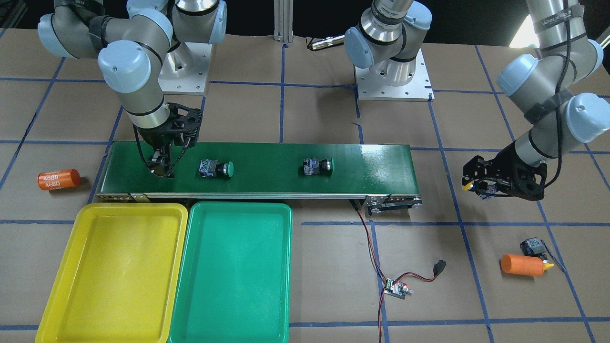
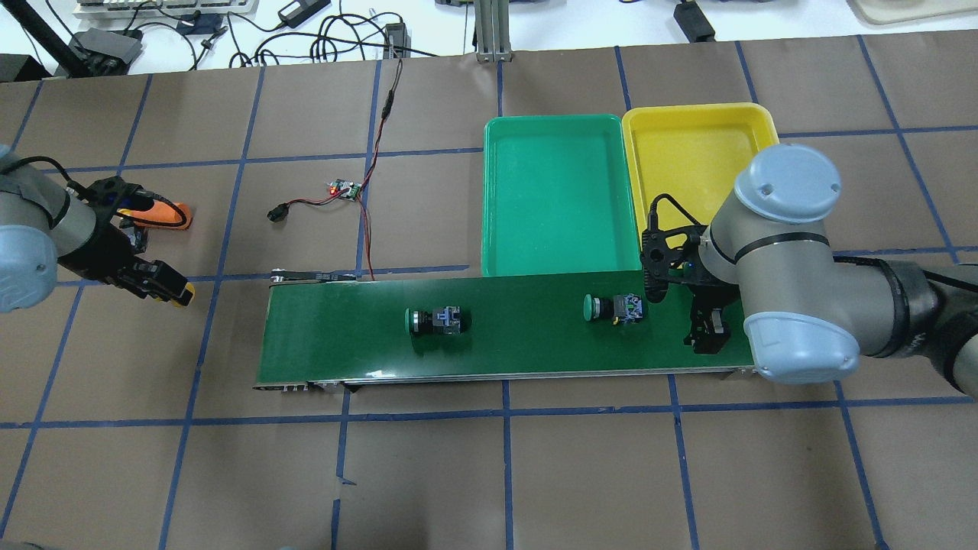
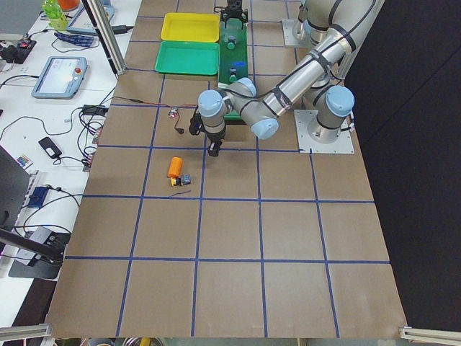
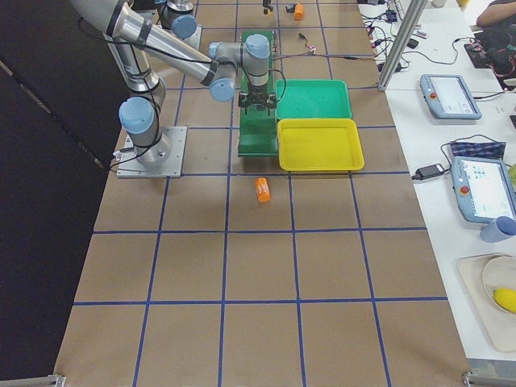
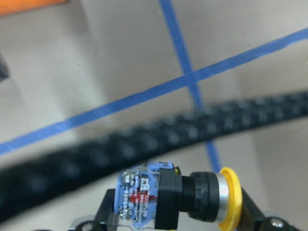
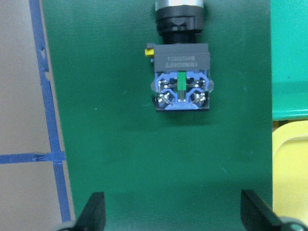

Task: Sort buttons by color to trays
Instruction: 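Carry the yellow-capped button to the belt start while the right gripper waits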

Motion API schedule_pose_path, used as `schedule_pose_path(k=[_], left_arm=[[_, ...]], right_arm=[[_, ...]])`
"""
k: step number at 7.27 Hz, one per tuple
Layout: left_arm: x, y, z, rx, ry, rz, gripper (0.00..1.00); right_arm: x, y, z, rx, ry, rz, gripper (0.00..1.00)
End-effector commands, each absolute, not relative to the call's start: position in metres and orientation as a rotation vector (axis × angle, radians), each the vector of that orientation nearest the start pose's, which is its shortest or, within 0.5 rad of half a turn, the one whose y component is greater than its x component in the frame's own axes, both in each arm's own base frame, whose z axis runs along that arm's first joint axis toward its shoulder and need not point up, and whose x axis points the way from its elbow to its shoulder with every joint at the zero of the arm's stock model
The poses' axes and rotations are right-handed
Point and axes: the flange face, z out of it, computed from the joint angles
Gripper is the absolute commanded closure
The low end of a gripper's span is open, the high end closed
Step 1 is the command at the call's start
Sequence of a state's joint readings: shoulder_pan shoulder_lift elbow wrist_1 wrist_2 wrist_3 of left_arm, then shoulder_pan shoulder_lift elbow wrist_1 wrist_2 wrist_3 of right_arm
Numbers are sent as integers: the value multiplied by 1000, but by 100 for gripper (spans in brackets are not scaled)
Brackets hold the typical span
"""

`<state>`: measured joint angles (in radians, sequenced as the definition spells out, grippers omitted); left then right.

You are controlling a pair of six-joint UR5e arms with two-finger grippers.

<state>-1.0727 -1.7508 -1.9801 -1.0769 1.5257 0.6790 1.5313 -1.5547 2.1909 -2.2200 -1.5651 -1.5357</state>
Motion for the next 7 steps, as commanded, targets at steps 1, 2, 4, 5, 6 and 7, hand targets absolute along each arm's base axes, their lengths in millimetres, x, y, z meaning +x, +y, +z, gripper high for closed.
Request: schedule_pose_path(k=[1, 2, 4, 5, 6, 7], left_arm=[[30, -491, 259, 83, 3219, 126, 97], [-9, -480, 251, -14, 3217, 164, 97], [-54, -474, 252, -95, 3200, 163, 97], [-63, -468, 254, -168, 3194, 167, 97], [-73, -461, 253, -231, 3186, 175, 97], [-84, -459, 253, -253, 3177, 178, 96]], right_arm=[[117, -429, 256, -2142, 2309, -26, 0], [117, -428, 256, -2141, 2308, -24, 0], [118, -428, 256, -2143, 2307, -26, 0], [118, -428, 256, -2143, 2306, -27, 0], [121, -428, 255, -2150, 2300, -27, 0], [127, -428, 257, -2173, 2293, -46, 0]])
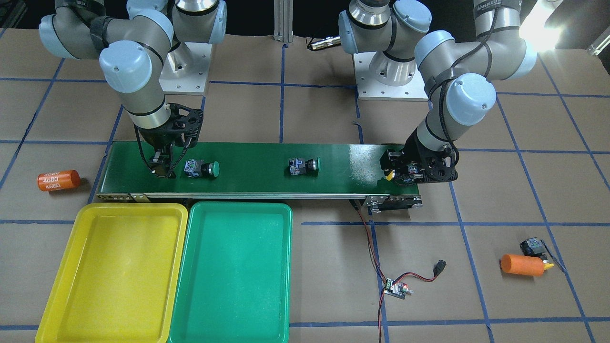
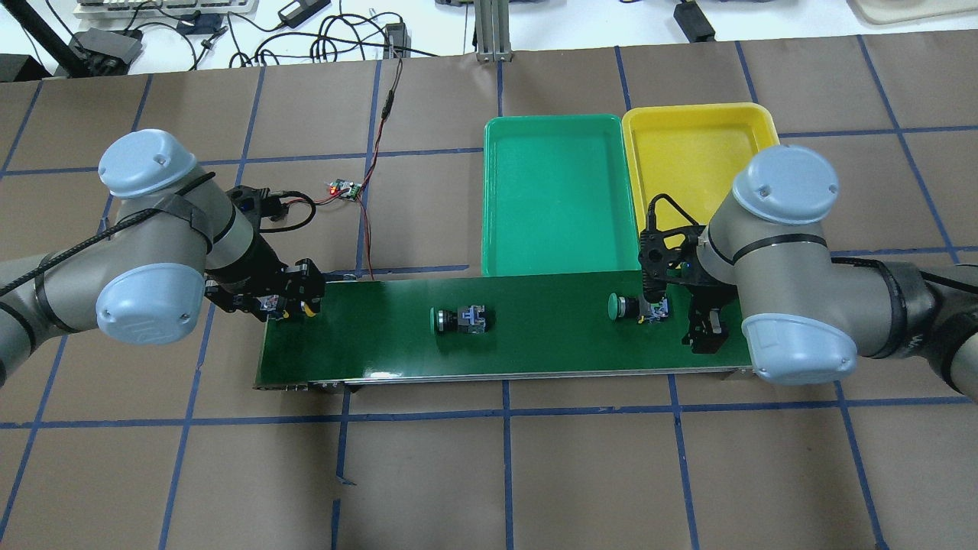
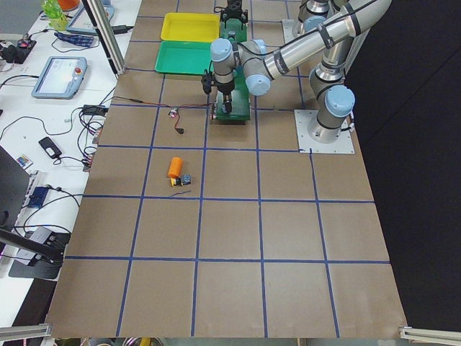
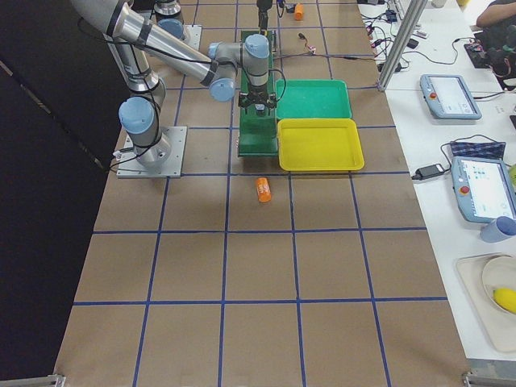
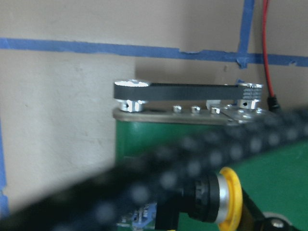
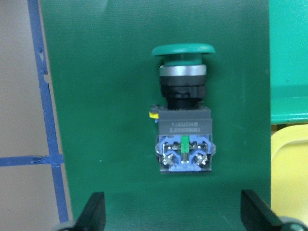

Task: Sort buttons by color to trays
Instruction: 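Set the yellow button on the belt while the right gripper grasps a green-capped button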

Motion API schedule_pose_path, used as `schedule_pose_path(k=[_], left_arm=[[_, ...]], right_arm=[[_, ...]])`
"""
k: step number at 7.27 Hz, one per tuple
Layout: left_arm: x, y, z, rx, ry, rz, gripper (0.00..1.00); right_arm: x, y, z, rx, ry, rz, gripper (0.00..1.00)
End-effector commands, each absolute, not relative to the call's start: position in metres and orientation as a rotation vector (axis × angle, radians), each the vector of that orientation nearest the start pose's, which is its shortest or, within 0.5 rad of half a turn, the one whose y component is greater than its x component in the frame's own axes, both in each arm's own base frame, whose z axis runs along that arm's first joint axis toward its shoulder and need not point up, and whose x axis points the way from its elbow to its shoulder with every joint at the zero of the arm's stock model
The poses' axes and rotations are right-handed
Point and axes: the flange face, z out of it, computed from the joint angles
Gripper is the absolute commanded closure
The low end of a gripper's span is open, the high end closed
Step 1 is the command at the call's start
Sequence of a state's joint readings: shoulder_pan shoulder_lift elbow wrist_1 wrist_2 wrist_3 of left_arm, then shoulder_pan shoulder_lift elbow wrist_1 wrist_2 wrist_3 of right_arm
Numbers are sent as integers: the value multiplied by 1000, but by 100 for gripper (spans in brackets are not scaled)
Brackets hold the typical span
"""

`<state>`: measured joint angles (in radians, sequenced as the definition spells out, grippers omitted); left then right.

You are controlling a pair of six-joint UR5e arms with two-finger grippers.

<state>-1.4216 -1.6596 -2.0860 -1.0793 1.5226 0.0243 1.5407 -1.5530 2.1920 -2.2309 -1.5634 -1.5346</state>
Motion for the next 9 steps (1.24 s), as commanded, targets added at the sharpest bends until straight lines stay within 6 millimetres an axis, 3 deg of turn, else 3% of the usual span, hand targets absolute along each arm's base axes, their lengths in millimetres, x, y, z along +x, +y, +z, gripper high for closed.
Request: schedule_pose_path(k=[1, 2, 3, 4, 5, 7, 9], left_arm=[[-87, -459, 249, -243, 3174, 186, 85], [-87, -460, 245, -237, 3168, 198, 35], [-86, -462, 251, -239, 3167, 178, 0], [-86, -462, 259, -241, 3166, 159, 0], [-83, -464, 261, -244, 3168, 154, 0], [-67, -487, 281, -273, 3171, 109, 0], [-8, -537, 299, -163, 3178, 57, 0]], right_arm=[[129, -427, 256, -2179, 2285, -43, 1], [129, -427, 254, -2177, 2283, -38, 5], [129, -429, 249, -2172, 2277, -26, 5], [129, -429, 248, -2173, 2275, -21, 13], [129, -429, 249, -2180, 2272, -22, 39], [129, -430, 249, -2265, 2187, -27, 65], [129, -438, 259, -2286, 2234, -103, 74]])
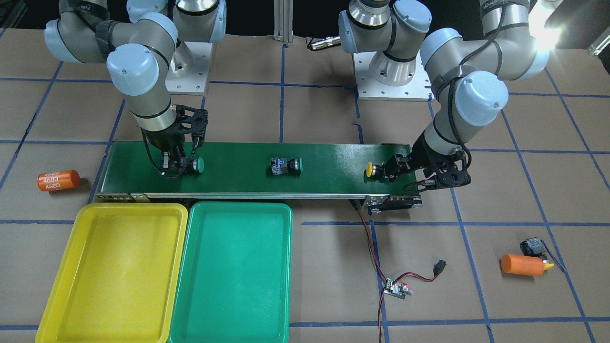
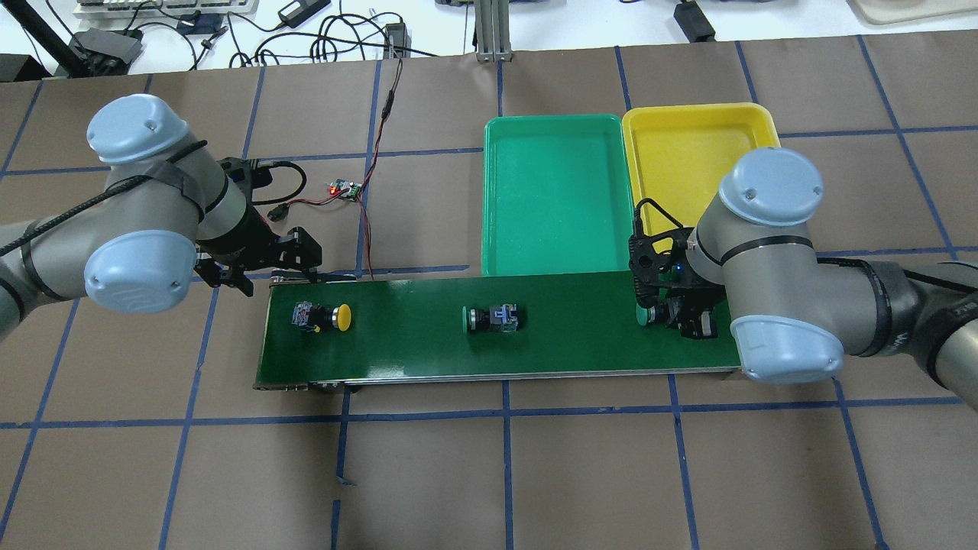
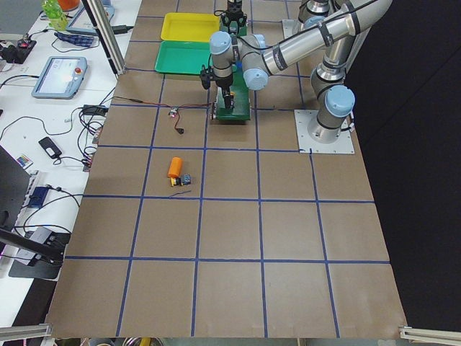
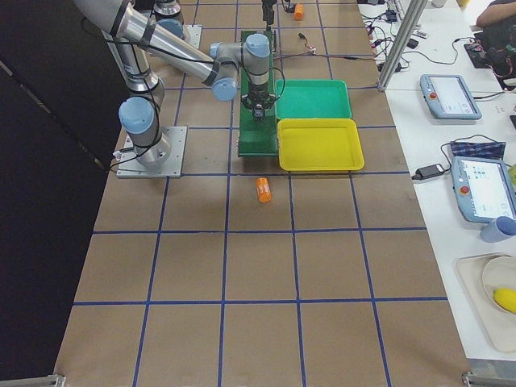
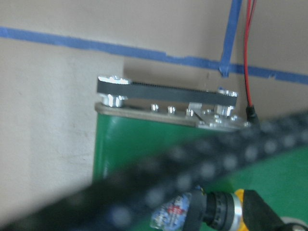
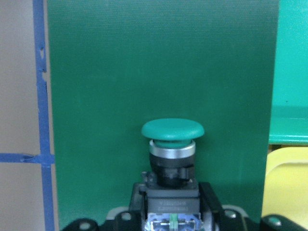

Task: Sort buttons by color to trays
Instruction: 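Set the yellow button on the belt while the right gripper grasps a green-capped button, then carry the green button into the green tray while the left gripper grasps another yellow button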

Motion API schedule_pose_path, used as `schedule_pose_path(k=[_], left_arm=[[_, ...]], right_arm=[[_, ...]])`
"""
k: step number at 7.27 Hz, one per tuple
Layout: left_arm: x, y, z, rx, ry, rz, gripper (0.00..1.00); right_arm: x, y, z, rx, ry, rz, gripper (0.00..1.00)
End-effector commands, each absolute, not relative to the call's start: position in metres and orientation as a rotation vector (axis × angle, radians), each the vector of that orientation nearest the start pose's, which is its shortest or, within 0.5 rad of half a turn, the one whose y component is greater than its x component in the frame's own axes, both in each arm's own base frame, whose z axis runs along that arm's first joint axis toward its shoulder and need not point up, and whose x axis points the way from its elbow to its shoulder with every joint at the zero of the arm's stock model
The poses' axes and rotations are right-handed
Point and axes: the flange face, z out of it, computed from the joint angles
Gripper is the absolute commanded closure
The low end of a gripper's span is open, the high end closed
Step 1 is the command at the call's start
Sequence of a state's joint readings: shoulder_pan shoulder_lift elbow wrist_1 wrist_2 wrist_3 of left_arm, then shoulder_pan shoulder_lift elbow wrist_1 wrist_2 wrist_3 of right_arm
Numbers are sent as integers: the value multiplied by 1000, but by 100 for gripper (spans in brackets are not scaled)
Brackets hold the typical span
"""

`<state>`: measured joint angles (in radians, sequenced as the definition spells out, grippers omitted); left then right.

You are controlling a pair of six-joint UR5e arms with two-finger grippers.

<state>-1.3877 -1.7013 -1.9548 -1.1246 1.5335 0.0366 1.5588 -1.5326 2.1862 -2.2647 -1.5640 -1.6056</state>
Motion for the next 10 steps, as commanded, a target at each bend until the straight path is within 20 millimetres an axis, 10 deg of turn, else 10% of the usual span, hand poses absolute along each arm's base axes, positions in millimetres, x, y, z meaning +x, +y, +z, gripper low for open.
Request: schedule_pose_path(k=[1, 4, 7, 9, 10], left_arm=[[34, -553, 307, -76, 3188, 101, 0], [141, -576, 293, 297, 3194, 92, 0], [185, -615, 283, 677, 3033, -7, 0], [229, -622, 254, 954, 2912, -53, 0], [241, -630, 243, 1027, 2871, -71, 0]], right_arm=[[130, -440, 262, -2300, 2240, -130, 78], [171, -513, 273, -2361, 2140, -280, 82], [206, -564, 295, -2421, 2089, -332, 80], [209, -581, 294, -2414, 2081, -316, 52], [207, -579, 289, -2396, 2077, -286, 14]])
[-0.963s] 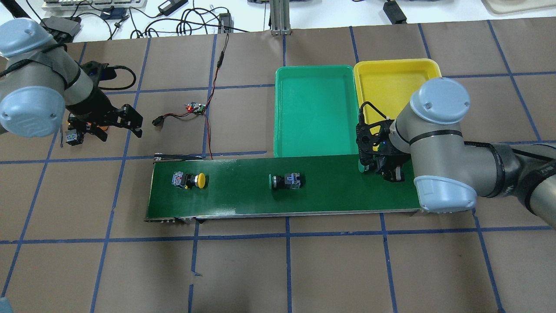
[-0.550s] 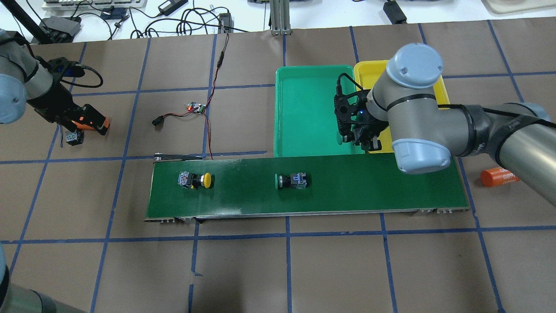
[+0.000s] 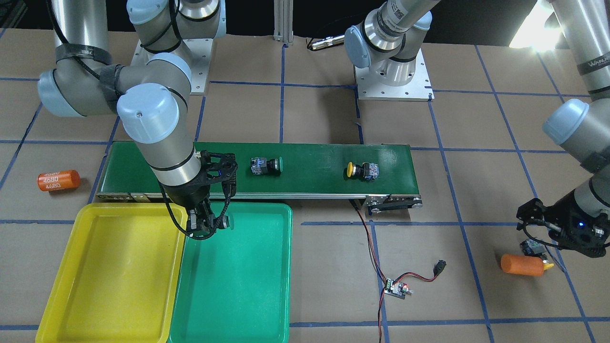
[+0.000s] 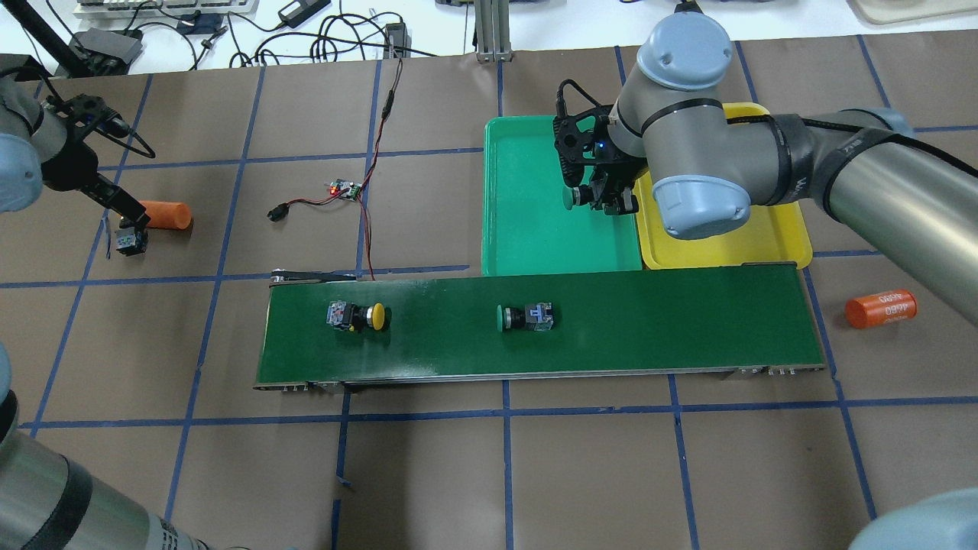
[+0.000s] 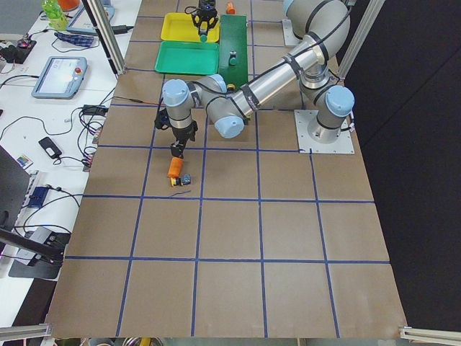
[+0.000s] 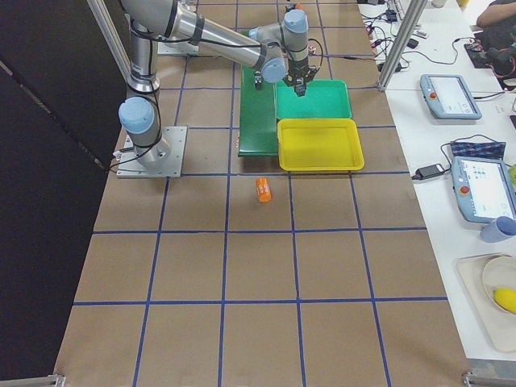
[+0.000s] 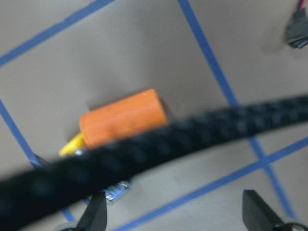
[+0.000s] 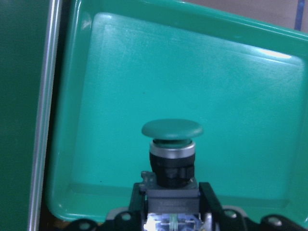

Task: Sort buttons by color to trays
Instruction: 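Carry the green button into the green tray while the left gripper grasps another yellow button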

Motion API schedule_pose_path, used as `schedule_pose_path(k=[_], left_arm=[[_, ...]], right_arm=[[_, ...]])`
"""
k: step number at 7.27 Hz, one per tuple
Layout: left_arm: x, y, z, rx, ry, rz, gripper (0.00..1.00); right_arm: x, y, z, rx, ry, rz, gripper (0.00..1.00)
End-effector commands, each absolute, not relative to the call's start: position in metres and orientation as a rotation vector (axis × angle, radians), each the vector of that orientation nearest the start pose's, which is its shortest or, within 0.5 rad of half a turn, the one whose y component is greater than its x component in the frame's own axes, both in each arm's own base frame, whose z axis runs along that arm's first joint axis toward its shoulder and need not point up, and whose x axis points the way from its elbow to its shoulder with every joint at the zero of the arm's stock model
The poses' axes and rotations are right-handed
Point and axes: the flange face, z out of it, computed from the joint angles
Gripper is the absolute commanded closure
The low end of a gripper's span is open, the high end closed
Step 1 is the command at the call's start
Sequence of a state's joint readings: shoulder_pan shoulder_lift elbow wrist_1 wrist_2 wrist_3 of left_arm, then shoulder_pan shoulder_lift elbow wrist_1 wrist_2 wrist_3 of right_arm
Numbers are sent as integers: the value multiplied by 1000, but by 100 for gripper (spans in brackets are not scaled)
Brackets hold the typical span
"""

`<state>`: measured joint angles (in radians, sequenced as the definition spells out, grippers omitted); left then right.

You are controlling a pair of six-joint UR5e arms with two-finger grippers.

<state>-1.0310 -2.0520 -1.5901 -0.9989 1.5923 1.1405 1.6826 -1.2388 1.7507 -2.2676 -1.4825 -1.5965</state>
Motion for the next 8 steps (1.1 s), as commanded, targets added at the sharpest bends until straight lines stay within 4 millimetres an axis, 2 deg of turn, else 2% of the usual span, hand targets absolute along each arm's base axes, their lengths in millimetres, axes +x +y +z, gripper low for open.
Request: schedule_pose_path(k=[1, 3, 4, 5, 6, 7, 8], left_arm=[[246, -639, 230, 1195, 2818, -71, 0], [253, -652, 220, 1412, 2738, -118, 0], [259, -652, 212, 1539, 2688, -142, 0], [279, -643, 199, 1554, 2705, -123, 0], [284, -639, 196, 1613, 2679, -106, 0], [286, -631, 192, 1635, 2744, -65, 0], [286, -630, 192, 1639, 2757, -56, 0]], right_arm=[[205, -577, 286, -2387, 2074, -267, 0], [201, -572, 284, -2391, 2061, -235, 0], [195, -567, 289, -2393, 2068, -213, 0], [183, -549, 304, -2371, 2073, -180, 0], [163, -533, 306, -2390, 2044, -159, 0], [138, -523, 297, -2393, 2023, -134, 0], [122, -511, 293, -2357, 2049, -119, 0]])
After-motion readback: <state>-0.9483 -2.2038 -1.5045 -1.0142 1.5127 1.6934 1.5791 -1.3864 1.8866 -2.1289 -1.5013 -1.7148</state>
